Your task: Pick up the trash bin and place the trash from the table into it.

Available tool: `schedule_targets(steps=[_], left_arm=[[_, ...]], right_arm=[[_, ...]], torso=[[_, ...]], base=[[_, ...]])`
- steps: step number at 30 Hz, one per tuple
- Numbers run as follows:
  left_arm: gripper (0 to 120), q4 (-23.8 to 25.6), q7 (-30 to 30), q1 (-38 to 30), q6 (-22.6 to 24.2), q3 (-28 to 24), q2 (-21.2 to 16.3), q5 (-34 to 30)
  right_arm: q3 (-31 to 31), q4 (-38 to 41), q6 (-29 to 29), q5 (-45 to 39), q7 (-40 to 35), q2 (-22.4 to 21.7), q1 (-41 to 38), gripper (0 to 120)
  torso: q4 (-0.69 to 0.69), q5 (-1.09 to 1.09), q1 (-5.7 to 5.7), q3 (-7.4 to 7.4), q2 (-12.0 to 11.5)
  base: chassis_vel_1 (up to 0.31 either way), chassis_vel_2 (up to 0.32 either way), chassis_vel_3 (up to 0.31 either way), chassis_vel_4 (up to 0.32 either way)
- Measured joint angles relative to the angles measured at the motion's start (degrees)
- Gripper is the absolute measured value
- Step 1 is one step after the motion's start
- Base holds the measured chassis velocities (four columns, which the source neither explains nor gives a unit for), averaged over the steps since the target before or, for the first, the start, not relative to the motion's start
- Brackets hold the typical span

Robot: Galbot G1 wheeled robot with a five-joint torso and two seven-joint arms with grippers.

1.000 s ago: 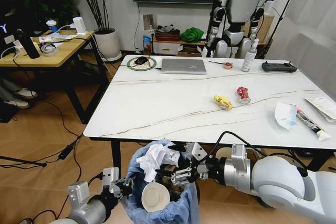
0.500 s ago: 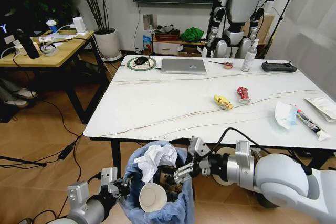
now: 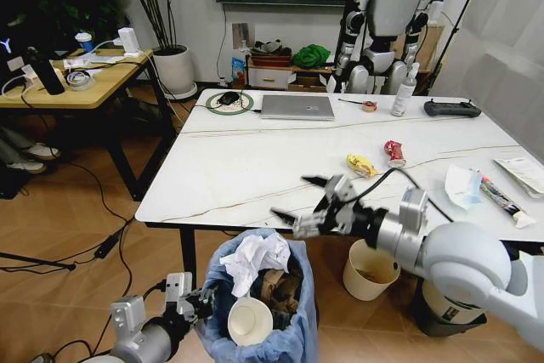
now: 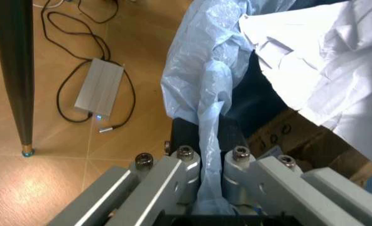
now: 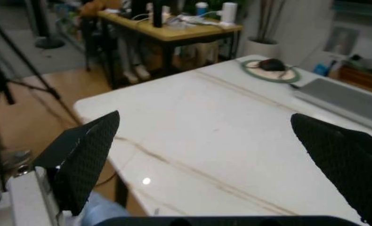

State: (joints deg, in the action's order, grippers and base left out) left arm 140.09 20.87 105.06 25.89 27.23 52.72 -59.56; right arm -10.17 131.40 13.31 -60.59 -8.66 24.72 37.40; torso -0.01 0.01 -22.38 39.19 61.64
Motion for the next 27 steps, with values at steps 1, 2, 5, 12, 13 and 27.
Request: schedule_targets(steps=[1, 2, 5, 12, 13, 27], left_arm=[[0, 0.05, 0.09, 0.11, 0.00, 0.00, -0.02, 0.00], [0, 0.06, 0.14, 0.19, 0.00, 0.00, -0.02, 0.00], [0, 0.15, 0.23, 0.52, 0.00, 0.04, -0.03, 0.00], [0, 0.73, 0.22, 1.14, 0.00, 0.36, 0.14, 0.00], [0, 0.87, 0.22, 1.24, 0.00, 0.49, 0.14, 0.00], [0, 1.59, 0.21, 1.97, -0.12, 1.22, 0.30, 0.00]], right_arm=[[0.47, -0.93, 0.23, -0.19, -1.94, 0.70, -0.30, 100], [0.65, -1.50, 0.52, -0.35, -3.24, 1.09, -0.54, 100], [0.97, -4.74, 2.05, -1.31, -8.15, 2.35, -1.80, 100], [0.38, -13.65, 3.29, -3.20, -10.53, 5.27, -4.08, 100], [0.22, -15.50, 3.52, -3.42, -10.54, 5.81, -4.38, 100], [-2.20, -29.95, 4.56, -1.28, -5.86, 8.44, -5.36, 100]], torso=[[0.01, 0.00, 0.00, 0.00, 0.00], [0.01, 0.00, 0.00, 0.00, 0.00], [0.01, -0.01, -0.01, 0.00, 0.00], [0.01, 0.00, 0.00, 0.00, 0.00], [0.01, 0.00, -0.01, 0.01, 0.00], [0.00, -0.01, -0.01, 0.01, 0.00]], base=[[0.000, 0.000, 0.000, 0.000], [0.000, 0.000, 0.000, 0.000], [0.000, 0.000, 0.000, 0.000], [0.000, 0.000, 0.000, 0.000], [0.000, 0.000, 0.000, 0.000], [0.000, 0.000, 0.000, 0.000]])
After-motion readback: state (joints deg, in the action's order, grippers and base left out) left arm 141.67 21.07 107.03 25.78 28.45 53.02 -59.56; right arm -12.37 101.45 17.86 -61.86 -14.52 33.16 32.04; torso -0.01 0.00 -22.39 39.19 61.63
